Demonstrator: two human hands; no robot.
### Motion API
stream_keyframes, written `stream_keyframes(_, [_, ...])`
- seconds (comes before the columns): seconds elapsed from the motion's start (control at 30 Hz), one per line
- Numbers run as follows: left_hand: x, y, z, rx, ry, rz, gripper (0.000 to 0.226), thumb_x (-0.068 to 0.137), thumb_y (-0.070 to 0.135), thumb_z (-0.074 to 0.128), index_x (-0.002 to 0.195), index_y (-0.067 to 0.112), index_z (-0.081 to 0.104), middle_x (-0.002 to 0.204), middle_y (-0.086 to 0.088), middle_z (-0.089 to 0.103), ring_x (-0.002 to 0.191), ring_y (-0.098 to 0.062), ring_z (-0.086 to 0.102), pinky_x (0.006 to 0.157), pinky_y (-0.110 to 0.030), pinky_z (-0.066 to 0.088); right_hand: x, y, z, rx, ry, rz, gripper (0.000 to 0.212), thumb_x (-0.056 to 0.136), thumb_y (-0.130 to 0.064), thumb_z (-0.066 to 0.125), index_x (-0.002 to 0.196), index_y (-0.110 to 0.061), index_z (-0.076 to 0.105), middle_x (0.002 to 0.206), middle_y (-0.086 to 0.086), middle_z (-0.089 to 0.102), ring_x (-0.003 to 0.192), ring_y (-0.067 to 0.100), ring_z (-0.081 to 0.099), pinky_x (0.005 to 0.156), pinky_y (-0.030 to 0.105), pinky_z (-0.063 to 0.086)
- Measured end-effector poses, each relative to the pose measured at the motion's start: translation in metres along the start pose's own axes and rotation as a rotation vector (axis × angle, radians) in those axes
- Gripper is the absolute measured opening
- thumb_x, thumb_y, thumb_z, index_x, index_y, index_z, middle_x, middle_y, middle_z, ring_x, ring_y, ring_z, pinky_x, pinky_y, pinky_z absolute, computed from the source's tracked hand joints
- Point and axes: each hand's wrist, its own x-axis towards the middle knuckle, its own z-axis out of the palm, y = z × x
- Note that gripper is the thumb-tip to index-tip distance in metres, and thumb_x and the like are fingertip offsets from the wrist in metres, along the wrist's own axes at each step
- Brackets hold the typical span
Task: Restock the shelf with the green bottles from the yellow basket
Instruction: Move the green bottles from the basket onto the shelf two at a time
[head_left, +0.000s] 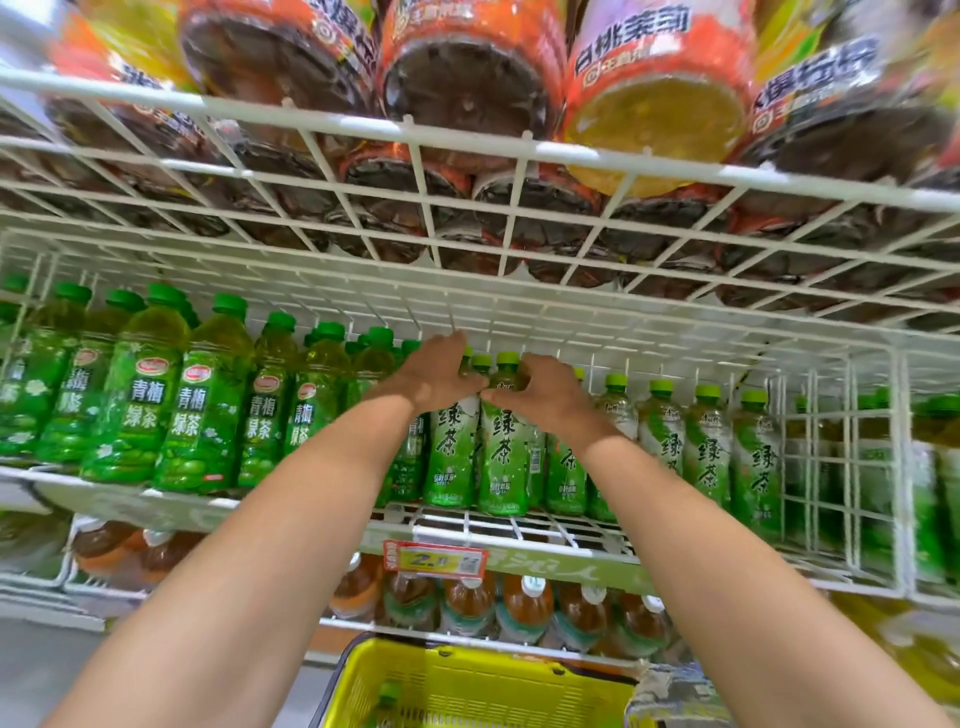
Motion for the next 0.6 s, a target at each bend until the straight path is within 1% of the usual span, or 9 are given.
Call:
stream_keyframes(0.03, [-0.008,0.003,-0.003,-0.003,0.009,0.002,0.065,0.098,0.038,0.061,0.151,0.011,0.035,0.153,-0.014,0.042,0.137,-0.031,0.045,0.108,-0.035,0.038,-0.005,-0.003,-0.001,-0.017,0.007,-0.021,0.062,0.084,-0.053,0.075,0.122,-0.006,0.062,0.115,0.010,0.065,0.106,0.028,0.063,0.079,0.031,0.052])
stream_keyframes(0.07, [-0.015,0.004,-0.006,0.002,0.018,0.000,0.064,0.100,0.040,0.057,0.152,0.011,0.034,0.155,-0.014,0.041,0.139,-0.032,0.044,0.111,-0.037,0.038,-0.010,-0.006,-0.003,-0.038,0.021,-0.047,0.072,0.088,-0.054,0.070,0.136,-0.003,0.054,0.131,0.015,0.060,0.120,0.031,0.058,0.095,0.034,0.050])
stream_keyframes(0.13, [-0.028,0.005,-0.012,0.049,0.029,-0.006,0.059,0.101,0.045,0.052,0.150,0.014,0.039,0.152,-0.013,0.044,0.135,-0.032,0.048,0.109,-0.040,0.041,-0.020,-0.011,-0.008,-0.105,0.040,-0.088,0.078,0.093,-0.057,0.059,0.150,-0.006,0.042,0.149,0.017,0.047,0.136,0.034,0.047,0.110,0.038,0.042])
stream_keyframes(0.2, [-0.043,0.009,-0.020,0.122,0.017,0.013,0.044,0.101,0.047,0.050,0.134,0.018,0.051,0.135,-0.011,0.059,0.114,-0.027,0.062,0.095,-0.037,0.052,-0.032,-0.018,-0.017,-0.193,0.012,-0.099,0.075,0.096,-0.056,0.052,0.153,-0.010,0.038,0.152,0.018,0.042,0.139,0.036,0.042,0.112,0.043,0.040])
stream_keyframes(0.27, [-0.061,0.018,-0.027,0.178,-0.018,0.040,0.032,0.101,0.046,0.051,0.118,0.019,0.054,0.121,-0.008,0.065,0.098,-0.024,0.064,0.080,-0.036,0.053,-0.048,-0.027,-0.026,-0.298,-0.040,-0.091,0.069,0.097,-0.054,0.051,0.151,-0.013,0.040,0.151,0.017,0.043,0.137,0.037,0.044,0.110,0.046,0.042])
stream_keyframes(0.37, [-0.094,0.037,-0.038,0.277,-0.019,0.107,0.039,0.100,0.044,0.051,0.129,0.019,0.056,0.128,-0.008,0.062,0.114,-0.031,0.061,0.093,-0.040,0.051,-0.077,-0.038,-0.038,-0.422,-0.064,-0.118,0.057,0.096,-0.055,0.050,0.140,-0.019,0.048,0.140,0.013,0.051,0.126,0.034,0.051,0.100,0.046,0.048])
stream_keyframes(0.47, [-0.124,0.054,-0.047,0.410,0.019,0.151,0.037,0.100,0.048,0.049,0.122,0.019,0.057,0.120,-0.009,0.065,0.107,-0.030,0.063,0.087,-0.039,0.052,-0.108,-0.046,-0.048,-0.485,-0.072,-0.157,0.055,0.095,-0.057,0.050,0.131,-0.015,0.053,0.133,0.015,0.055,0.118,0.034,0.055,0.094,0.044,0.050])
stream_keyframes(0.53, [-0.144,0.066,-0.050,0.481,0.036,0.149,0.043,0.101,0.052,0.046,0.121,0.016,0.057,0.115,-0.010,0.065,0.105,-0.031,0.062,0.082,-0.038,0.049,-0.130,-0.050,-0.055,-0.527,-0.057,-0.180,0.060,0.097,-0.056,0.050,0.135,-0.010,0.053,0.136,0.018,0.056,0.121,0.036,0.056,0.096,0.045,0.049])
stream_keyframes(0.6, [-0.165,0.075,-0.048,0.503,0.042,0.173,0.047,0.101,0.053,0.045,0.125,0.014,0.055,0.118,-0.012,0.062,0.110,-0.032,0.059,0.086,-0.040,0.047,-0.152,-0.054,-0.059,-0.560,-0.037,-0.203,0.066,0.098,-0.056,0.049,0.144,-0.010,0.046,0.142,0.018,0.052,0.128,0.037,0.051,0.104,0.045,0.045])
